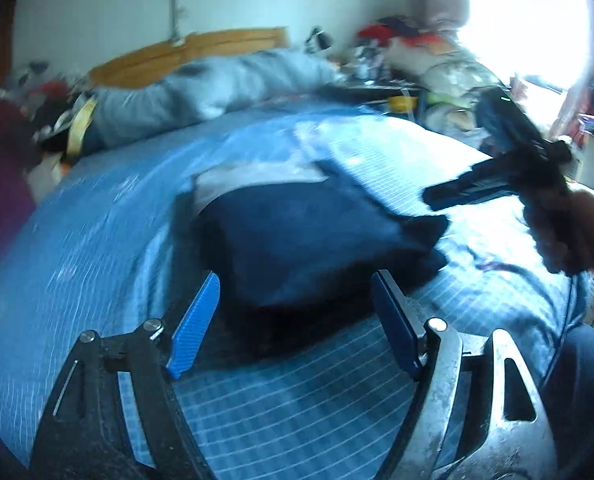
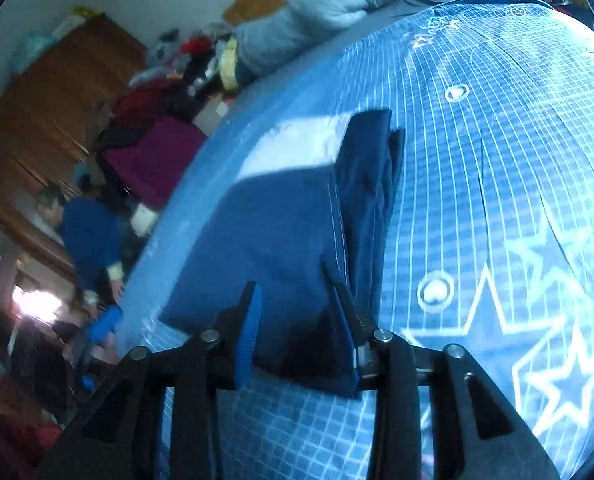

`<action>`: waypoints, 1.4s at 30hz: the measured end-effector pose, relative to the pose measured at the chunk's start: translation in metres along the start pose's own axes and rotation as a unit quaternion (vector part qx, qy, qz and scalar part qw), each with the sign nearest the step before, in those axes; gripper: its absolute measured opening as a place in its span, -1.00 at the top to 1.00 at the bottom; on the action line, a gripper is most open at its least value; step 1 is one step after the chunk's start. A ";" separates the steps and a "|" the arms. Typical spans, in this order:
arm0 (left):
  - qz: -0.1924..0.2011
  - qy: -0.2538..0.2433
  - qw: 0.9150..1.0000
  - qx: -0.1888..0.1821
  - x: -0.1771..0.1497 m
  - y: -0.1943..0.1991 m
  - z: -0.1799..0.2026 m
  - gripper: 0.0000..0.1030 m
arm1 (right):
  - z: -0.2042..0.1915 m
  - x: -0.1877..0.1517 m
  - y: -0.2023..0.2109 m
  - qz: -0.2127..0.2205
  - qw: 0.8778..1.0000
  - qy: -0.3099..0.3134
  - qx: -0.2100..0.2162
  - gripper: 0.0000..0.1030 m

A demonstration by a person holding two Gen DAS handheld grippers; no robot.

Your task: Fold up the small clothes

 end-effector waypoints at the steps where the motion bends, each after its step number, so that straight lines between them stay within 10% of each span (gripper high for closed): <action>1: -0.005 0.002 1.000 0.009 -0.002 -0.002 -0.006 -0.46 | 0.001 -0.005 -0.005 -0.006 1.000 0.001 -0.009 0.12; 12: -0.076 -0.010 0.997 0.008 -0.030 -0.049 0.001 -0.24 | 0.010 -0.035 -0.031 -0.030 0.999 -0.023 -0.021 0.15; 15: -0.075 -0.005 0.997 0.028 -0.022 -0.053 -0.010 0.30 | 0.002 -0.041 -0.028 -0.033 0.999 -0.021 0.002 0.83; 21: -0.036 -0.101 0.992 0.063 0.004 -0.029 -0.009 0.50 | 0.004 -0.042 -0.008 0.002 1.000 -0.010 -0.018 0.94; 25: -0.154 -0.117 0.980 0.052 -0.058 -0.066 -0.017 0.49 | 0.012 -0.060 -0.021 -0.023 0.999 -0.006 -0.031 0.96; 29: -0.137 -0.139 0.979 0.057 -0.049 -0.055 -0.010 0.53 | 0.009 -0.077 -0.030 -0.041 0.998 0.016 -0.043 0.95; 37: -0.123 -0.082 0.989 0.028 -0.058 -0.034 -0.020 0.39 | -0.007 -0.031 0.025 0.031 0.999 0.011 -0.004 0.20; 42: -0.131 -0.070 0.989 0.023 -0.061 -0.047 -0.021 0.25 | 0.017 -0.003 -0.012 0.016 0.999 -0.023 -0.016 0.40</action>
Point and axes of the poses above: each gripper's, at about its wrist camera, not at the fingertips, and y roughly against the way its jaws point, z to its right, x to its top, the point moved 4 cm from there along -y, roughly the way its jaws point, and after that the axes turned 3 degrees about z, right-handed, at the moved point
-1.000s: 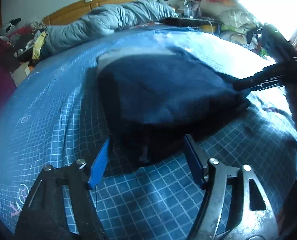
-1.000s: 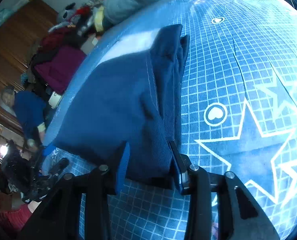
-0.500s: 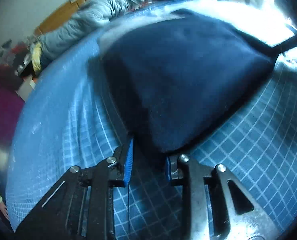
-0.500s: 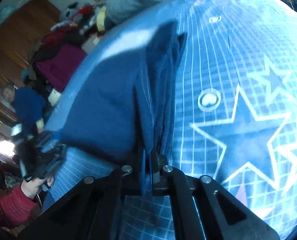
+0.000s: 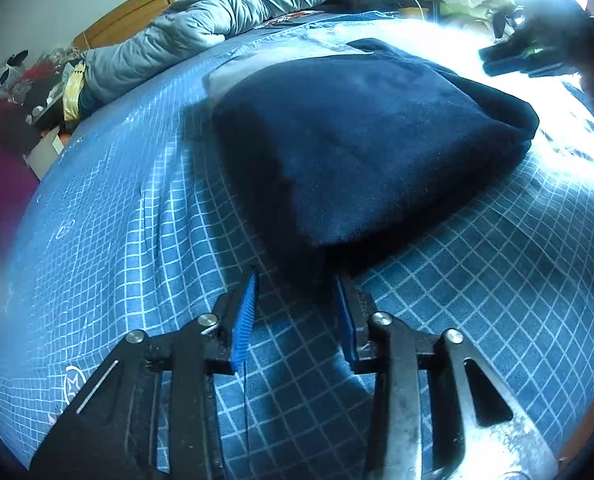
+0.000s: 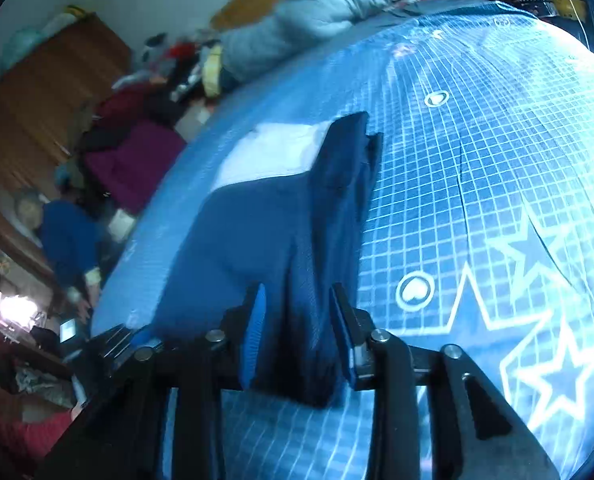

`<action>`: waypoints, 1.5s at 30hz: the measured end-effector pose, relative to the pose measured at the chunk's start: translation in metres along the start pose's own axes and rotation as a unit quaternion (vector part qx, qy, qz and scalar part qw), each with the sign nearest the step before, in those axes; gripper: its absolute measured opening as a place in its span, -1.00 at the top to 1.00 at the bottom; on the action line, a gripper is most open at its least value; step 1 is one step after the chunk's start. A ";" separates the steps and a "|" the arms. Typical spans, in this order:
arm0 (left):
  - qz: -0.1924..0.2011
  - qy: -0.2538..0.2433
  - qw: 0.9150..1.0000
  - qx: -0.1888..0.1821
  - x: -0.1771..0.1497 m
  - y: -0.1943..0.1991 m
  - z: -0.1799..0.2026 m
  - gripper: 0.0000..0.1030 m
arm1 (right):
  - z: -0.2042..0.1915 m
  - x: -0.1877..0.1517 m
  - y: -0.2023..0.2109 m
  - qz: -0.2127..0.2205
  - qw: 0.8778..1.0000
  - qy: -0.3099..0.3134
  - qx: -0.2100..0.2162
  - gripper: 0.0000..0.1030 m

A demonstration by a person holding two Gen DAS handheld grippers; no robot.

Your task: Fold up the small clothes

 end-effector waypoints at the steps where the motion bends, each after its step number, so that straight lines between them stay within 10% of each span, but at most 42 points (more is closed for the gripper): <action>1: 0.000 0.006 1.000 -0.004 0.000 -0.001 -0.002 0.24 | 0.004 0.001 -0.013 -0.012 1.000 -0.007 0.005 0.42; 6: -0.001 0.012 1.000 -0.008 0.001 -0.003 -0.005 0.18 | 0.009 0.005 -0.035 -0.022 1.000 -0.007 -0.010 0.44; 10: -0.002 0.013 1.000 -0.011 0.001 -0.004 -0.005 0.16 | -0.004 0.008 -0.034 -0.004 0.999 0.031 -0.035 0.96; 14: -0.004 0.015 1.000 -0.007 0.001 -0.006 -0.006 0.08 | 0.033 0.009 -0.041 0.005 0.995 0.008 -0.096 1.00; 22: 0.019 0.075 0.997 -0.011 0.007 0.010 -0.026 -0.06 | 0.005 0.009 0.016 0.062 0.996 0.027 -0.062 0.91; 28: 0.076 0.078 0.994 -0.001 0.034 0.036 -0.018 0.01 | -0.039 -0.038 0.003 0.012 0.992 0.107 -0.067 0.89; 32: 0.062 0.091 0.993 -0.030 0.030 0.038 -0.023 0.04 | -0.040 -0.054 -0.018 -0.013 0.993 0.105 -0.058 0.85; 39: 0.156 0.098 0.981 -0.067 0.077 0.072 -0.036 0.01 | -0.018 -0.064 -0.032 -0.017 0.996 0.076 -0.045 1.00; 45: 0.004 0.008 0.999 -0.050 0.059 -0.071 -0.011 -0.16 | -0.030 -0.057 -0.018 -0.006 0.991 0.110 -0.079 0.94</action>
Point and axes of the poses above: each gripper's, at about its wrist camera, not at the fingertips, and y roughly against the way its jaws point, z to its right, x to its top, the point moved 4 cm from there along -y, roughly the way its jaws point, and after that the axes turned 3 degrees about z, right-handed, at the moved point
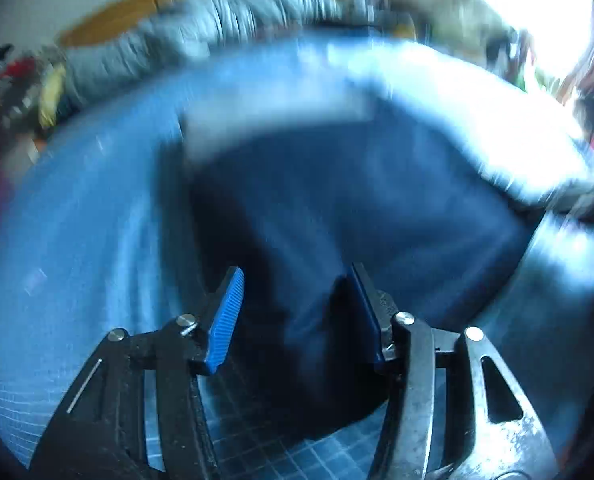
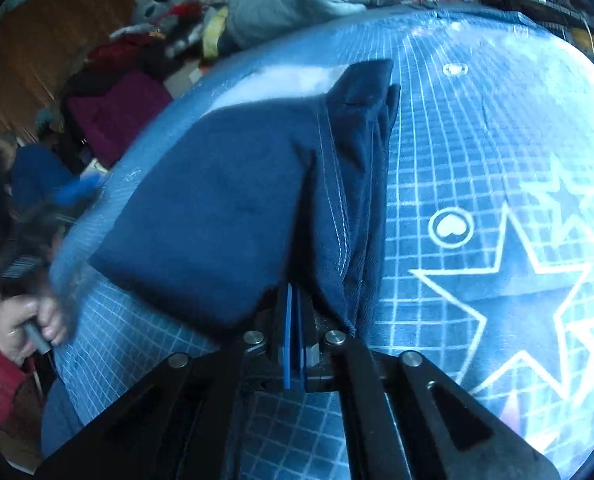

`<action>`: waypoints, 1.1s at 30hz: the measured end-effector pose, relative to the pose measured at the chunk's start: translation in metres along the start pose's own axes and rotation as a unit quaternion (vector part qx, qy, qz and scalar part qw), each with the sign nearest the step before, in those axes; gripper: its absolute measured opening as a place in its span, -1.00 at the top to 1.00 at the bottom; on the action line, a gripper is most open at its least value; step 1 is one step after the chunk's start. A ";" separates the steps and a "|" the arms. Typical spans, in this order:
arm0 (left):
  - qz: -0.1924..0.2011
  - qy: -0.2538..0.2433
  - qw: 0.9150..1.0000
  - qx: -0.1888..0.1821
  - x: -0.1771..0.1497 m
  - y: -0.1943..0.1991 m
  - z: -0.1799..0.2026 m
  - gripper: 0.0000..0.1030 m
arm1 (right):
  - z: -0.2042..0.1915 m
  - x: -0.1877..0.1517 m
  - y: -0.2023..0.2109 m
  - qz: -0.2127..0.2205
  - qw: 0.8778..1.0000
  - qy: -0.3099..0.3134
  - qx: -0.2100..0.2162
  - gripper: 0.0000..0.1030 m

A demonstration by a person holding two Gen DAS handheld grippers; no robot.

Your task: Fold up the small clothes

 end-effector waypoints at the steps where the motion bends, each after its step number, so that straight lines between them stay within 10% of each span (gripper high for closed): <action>1: 0.023 -0.003 1.000 0.004 -0.005 0.002 0.000 -0.18 | 0.003 0.001 0.004 0.000 1.000 0.004 -0.010 0.96; 13: 0.141 0.073 0.987 -0.017 0.053 0.057 -0.031 -0.15 | -0.017 0.062 0.019 0.076 0.997 0.020 0.007 0.30; 16: 0.098 0.060 0.993 0.003 0.065 0.003 -0.036 -0.15 | -0.005 0.065 -0.022 0.038 0.999 0.010 -0.009 0.31; 18: -0.005 0.048 0.999 0.007 0.046 -0.054 -0.040 -0.31 | 0.007 0.061 -0.053 -0.018 0.999 0.005 -0.033 0.48; 26: 0.083 0.071 0.994 -0.028 0.025 0.015 -0.046 -0.25 | 0.003 0.058 -0.003 0.037 0.998 0.040 -0.029 0.53; 33: 0.024 0.014 0.999 -0.027 -0.011 0.013 -0.025 -0.26 | 0.007 0.007 -0.014 -0.011 0.999 0.029 -0.039 0.49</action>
Point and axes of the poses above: each gripper's, at about its wrist camera, not at the fingertips, and y roughly against the way its jaws point, z to its right, x to its top, the point moved 4 cm from there along -y, roughly the way its jaws point, and after that the axes turned 3 degrees about z, right-handed, at the moved point
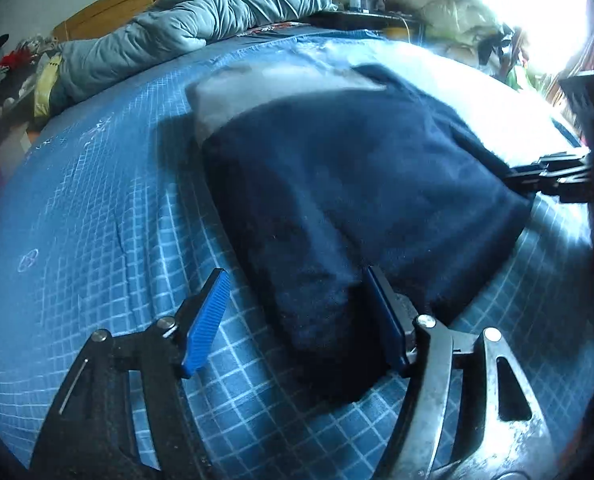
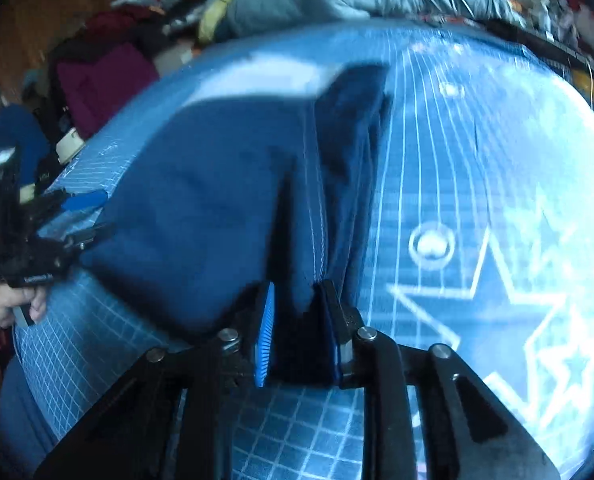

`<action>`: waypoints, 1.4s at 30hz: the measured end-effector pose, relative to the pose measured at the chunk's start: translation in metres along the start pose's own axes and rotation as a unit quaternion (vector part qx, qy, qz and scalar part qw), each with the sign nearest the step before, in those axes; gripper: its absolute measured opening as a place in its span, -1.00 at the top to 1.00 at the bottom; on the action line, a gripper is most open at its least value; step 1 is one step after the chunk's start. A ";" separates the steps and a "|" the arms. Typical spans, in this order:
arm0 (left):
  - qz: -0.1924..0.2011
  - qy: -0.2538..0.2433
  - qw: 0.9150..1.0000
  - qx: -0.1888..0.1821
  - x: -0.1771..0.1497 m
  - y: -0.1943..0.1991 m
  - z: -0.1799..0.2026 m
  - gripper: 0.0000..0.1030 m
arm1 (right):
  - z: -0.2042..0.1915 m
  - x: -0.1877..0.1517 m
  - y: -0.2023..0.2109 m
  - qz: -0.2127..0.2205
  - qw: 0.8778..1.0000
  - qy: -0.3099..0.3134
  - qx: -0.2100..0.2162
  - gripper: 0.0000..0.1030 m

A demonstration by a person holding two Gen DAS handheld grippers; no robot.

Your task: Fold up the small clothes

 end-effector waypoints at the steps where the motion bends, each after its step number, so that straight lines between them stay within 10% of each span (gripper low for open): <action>1: 0.019 0.005 1.000 0.002 0.010 0.011 -0.003 -0.24 | 0.000 0.006 0.001 -0.005 1.000 0.000 -0.002 0.47; 7: 0.119 0.057 0.991 -0.004 0.096 0.025 -0.047 -0.29 | 0.007 0.084 0.011 0.050 0.998 0.023 0.009 0.44; 11: 0.064 0.021 0.998 0.005 0.118 -0.054 -0.040 -0.29 | 0.013 0.134 -0.045 0.023 0.999 0.037 0.001 0.44; 13: -0.032 -0.005 0.999 0.043 0.096 -0.114 -0.035 -0.38 | 0.015 0.143 -0.086 -0.023 0.999 0.041 -0.013 0.43; 17: -0.022 0.014 0.999 0.041 0.088 -0.102 -0.039 -0.36 | 0.018 0.147 -0.095 -0.034 0.998 0.041 -0.019 0.40; 25: 0.033 0.008 0.999 -0.036 0.025 0.012 0.004 -0.35 | 0.004 0.083 -0.011 0.026 0.998 0.052 -0.008 0.38; 30: -0.020 0.047 0.998 -0.026 -0.016 -0.011 0.004 -0.41 | -0.012 0.013 -0.011 -0.008 0.999 0.045 -0.022 0.17; 35: 0.013 0.082 0.996 0.017 0.002 0.025 -0.002 -0.48 | -0.018 0.026 0.026 0.032 0.997 0.045 -0.044 0.12; 39: 0.009 0.116 0.990 0.079 -0.015 0.044 -0.012 -0.67 | -0.005 0.023 0.065 0.071 0.993 0.033 -0.086 -0.60; 42: -0.009 0.157 0.981 0.113 -0.042 0.049 -0.022 -0.68 | 0.020 0.005 0.079 0.067 0.991 -0.007 -0.117 -0.67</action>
Point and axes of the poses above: each gripper's, at about its wrist camera, not at the fingertips, and y roughly against the way its jaws point, z to its right, x to its top, the point moved 4 cm from there along -y, roughly the way its jaws point, and after that the axes turned 3 degrees about z, right-handed, at the moved point
